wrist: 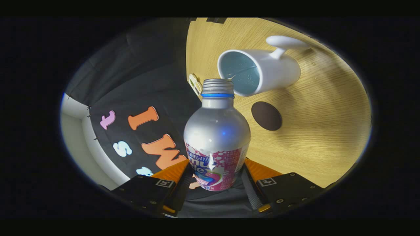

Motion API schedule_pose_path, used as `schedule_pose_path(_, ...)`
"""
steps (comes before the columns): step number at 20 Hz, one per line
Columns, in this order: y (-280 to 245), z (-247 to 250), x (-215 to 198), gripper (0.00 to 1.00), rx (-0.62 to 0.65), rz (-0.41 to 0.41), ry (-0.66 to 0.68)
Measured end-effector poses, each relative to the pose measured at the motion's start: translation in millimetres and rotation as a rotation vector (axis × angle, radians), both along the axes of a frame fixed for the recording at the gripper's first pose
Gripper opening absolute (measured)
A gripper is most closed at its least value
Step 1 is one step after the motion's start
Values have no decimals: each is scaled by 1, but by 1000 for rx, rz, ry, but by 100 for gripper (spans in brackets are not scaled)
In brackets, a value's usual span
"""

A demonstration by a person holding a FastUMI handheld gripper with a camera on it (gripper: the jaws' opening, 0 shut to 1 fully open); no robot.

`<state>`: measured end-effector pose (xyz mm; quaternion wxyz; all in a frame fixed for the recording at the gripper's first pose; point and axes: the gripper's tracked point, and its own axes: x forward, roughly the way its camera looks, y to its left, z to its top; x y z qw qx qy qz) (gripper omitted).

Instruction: Take the bottle from table, then pour the juice into the cup, finally place the bottle on the coaster

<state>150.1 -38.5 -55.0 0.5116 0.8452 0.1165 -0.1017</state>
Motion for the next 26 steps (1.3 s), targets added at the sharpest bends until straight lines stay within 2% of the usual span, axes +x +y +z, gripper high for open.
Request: schedule_pose_path(26, -2, 11, 7, 77, 91, -26, 4)
